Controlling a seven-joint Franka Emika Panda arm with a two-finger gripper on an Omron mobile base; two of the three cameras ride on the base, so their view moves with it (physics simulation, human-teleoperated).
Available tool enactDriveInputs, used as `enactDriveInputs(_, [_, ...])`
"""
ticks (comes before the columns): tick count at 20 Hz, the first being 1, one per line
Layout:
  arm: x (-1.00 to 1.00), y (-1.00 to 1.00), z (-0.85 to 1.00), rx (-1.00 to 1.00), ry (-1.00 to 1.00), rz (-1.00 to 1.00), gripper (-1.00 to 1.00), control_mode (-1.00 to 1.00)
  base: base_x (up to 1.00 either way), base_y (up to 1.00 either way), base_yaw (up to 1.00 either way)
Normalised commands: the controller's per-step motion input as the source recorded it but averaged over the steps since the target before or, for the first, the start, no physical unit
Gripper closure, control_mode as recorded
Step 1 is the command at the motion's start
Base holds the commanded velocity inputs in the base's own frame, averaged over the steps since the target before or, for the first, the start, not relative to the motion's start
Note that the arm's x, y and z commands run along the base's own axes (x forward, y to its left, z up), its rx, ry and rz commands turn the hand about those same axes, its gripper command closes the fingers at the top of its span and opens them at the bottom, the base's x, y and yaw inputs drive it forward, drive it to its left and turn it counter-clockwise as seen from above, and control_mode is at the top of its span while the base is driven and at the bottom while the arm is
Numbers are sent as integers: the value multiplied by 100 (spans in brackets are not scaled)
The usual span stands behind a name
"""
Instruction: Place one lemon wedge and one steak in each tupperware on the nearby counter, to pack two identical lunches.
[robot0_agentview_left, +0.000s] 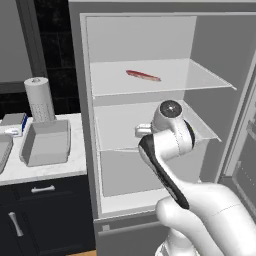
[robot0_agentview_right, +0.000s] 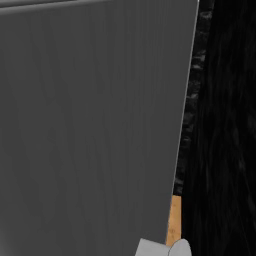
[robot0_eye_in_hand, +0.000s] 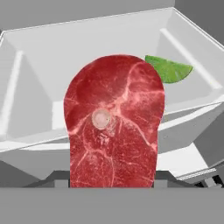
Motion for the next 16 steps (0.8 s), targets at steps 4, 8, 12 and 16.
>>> enactDriveInputs(4, [-100,-28,62,28,16,0,100,-100,0,0,0])
enactDriveInputs(8, [-100,-13,17,21,9,0,100,-100,0,0,0])
enactDriveInputs(12, [0,0,0,0,0,0,100,100,-100,59,19])
enactDriveInputs(16, [0,0,0,0,0,0,100,100,-32,100,35])
